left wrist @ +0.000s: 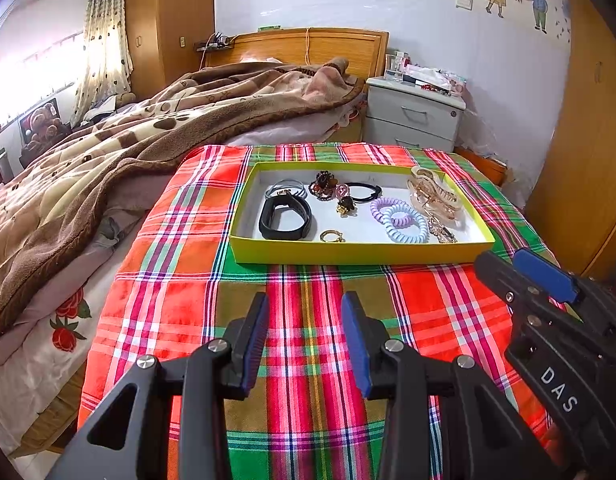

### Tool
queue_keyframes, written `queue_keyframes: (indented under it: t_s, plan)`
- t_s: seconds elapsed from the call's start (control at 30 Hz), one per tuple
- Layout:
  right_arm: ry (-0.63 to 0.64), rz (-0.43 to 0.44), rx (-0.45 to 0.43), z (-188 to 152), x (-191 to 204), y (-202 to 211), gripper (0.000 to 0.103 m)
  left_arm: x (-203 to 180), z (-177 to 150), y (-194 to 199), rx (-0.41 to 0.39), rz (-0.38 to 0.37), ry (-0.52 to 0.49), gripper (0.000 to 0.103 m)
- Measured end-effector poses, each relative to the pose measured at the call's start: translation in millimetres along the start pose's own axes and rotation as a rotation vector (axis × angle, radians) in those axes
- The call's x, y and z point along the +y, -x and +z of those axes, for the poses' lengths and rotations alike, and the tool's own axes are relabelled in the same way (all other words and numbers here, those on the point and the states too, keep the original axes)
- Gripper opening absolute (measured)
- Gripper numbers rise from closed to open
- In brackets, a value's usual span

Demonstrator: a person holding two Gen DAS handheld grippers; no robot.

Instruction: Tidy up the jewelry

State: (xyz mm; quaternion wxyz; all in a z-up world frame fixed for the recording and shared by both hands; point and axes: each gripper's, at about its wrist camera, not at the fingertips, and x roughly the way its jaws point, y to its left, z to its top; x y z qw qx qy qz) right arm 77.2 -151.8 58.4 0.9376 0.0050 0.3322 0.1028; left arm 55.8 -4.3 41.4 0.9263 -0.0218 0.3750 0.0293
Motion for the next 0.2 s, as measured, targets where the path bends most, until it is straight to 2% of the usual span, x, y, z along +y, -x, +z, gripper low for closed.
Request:
queue_keyframes:
  t_s: [0.2]
  plan:
    - [-0.004, -0.001, -0.002, 0.4, -1.6, 0.5, 0.042, 1.3, -0.5, 0.2, 0.005, 0.008, 0.012, 0.039]
